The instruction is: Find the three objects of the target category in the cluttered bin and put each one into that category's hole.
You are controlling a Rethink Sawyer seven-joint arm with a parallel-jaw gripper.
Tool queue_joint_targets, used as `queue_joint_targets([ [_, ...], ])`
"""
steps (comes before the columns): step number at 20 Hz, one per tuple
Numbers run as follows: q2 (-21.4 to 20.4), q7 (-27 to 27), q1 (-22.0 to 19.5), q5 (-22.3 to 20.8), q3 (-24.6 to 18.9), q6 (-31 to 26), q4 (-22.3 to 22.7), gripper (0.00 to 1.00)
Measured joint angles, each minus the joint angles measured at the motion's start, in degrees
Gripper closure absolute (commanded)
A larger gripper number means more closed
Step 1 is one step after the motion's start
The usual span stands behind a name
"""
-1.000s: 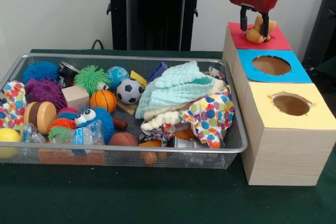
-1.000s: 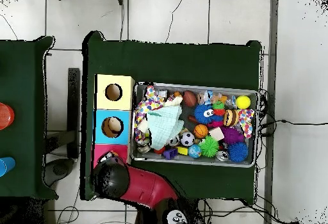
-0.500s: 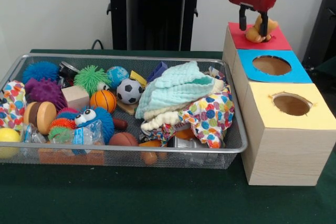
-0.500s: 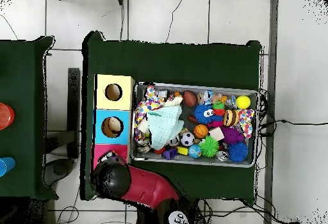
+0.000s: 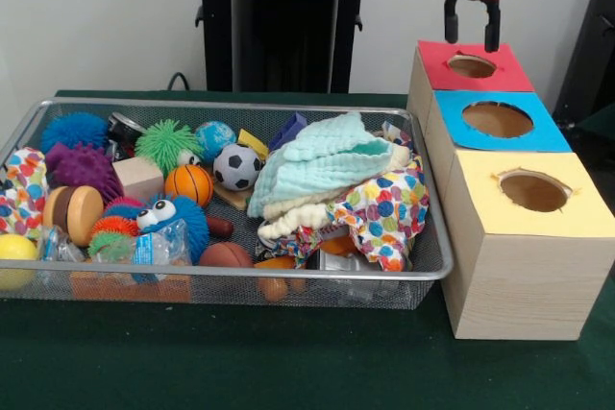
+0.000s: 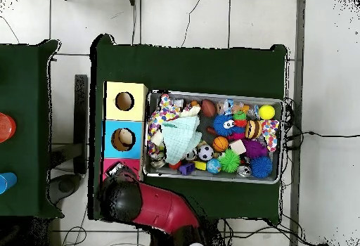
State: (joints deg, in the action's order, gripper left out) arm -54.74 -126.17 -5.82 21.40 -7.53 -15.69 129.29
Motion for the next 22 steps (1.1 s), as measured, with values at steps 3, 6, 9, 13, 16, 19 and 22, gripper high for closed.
queue_joint_targets([
  [3, -2.06, 0.00, 0.00, 0.05, 0.01, -0.67, 0.00, 0.00],
  [6, -3.47, 0.00, 0.00, 0.19, 0.01, -1.50, 0.00, 0.00],
  [9, -4.78, 0.00, 0.01, 0.19, 0.03, -2.90, -0.07, 0.00],
  [13, -5.77, 0.00, 0.00, 0.13, 0.27, -5.20, -0.45, 0.00],
  [16, -5.67, 0.00, -0.12, 0.12, 0.54, -5.99, -0.94, 0.00],
  [19, -5.08, 0.00, -0.34, 0.12, 0.87, -5.99, -1.61, 0.00],
  [22, -4.45, 0.00, -0.48, 0.11, 1.07, -5.99, -2.22, 0.00],
])
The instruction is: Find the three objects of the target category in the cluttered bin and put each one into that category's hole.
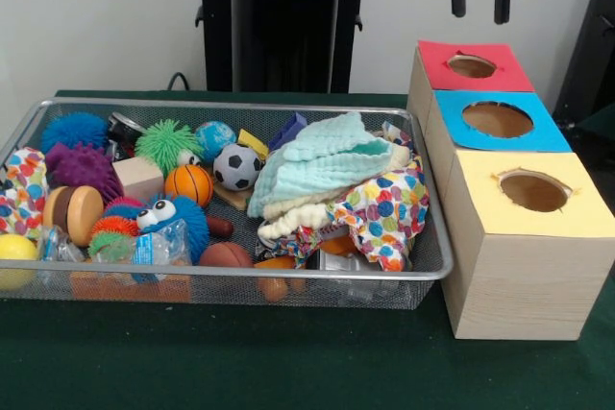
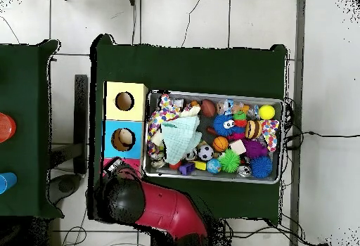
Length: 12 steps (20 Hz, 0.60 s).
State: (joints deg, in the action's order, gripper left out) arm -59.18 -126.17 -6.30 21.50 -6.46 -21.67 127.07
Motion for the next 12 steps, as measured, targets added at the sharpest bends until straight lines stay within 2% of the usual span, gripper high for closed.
queue_joint_targets([
  [12, 4.29, 0.00, 2.26, -3.28, 4.62, 0.00, -5.17, 0.00],
])
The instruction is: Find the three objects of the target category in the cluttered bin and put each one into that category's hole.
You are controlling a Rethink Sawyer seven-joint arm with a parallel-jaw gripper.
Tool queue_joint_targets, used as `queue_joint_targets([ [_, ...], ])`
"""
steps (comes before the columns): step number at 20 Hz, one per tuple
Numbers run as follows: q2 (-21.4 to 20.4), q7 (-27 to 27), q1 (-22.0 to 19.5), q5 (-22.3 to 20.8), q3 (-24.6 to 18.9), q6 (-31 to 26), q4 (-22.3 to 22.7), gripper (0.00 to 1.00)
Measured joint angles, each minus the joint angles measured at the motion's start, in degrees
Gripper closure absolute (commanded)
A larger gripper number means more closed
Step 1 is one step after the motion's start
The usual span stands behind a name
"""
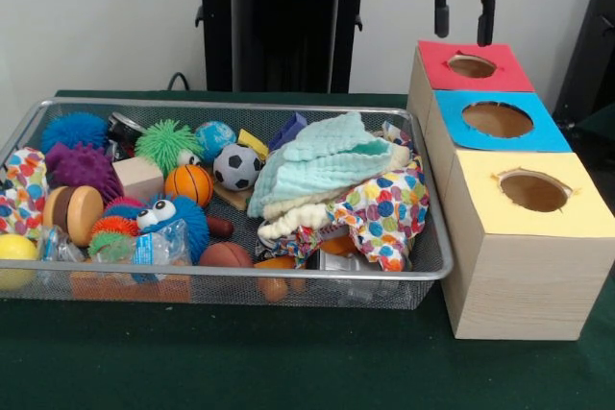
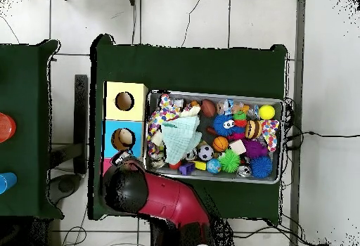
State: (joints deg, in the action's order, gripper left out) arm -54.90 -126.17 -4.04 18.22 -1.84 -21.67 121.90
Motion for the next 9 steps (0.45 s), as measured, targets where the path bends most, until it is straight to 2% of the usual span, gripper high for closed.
queue_joint_targets([
  [9, 1.23, 0.00, 0.29, -0.25, 1.63, -0.01, -1.33, 0.00],
])
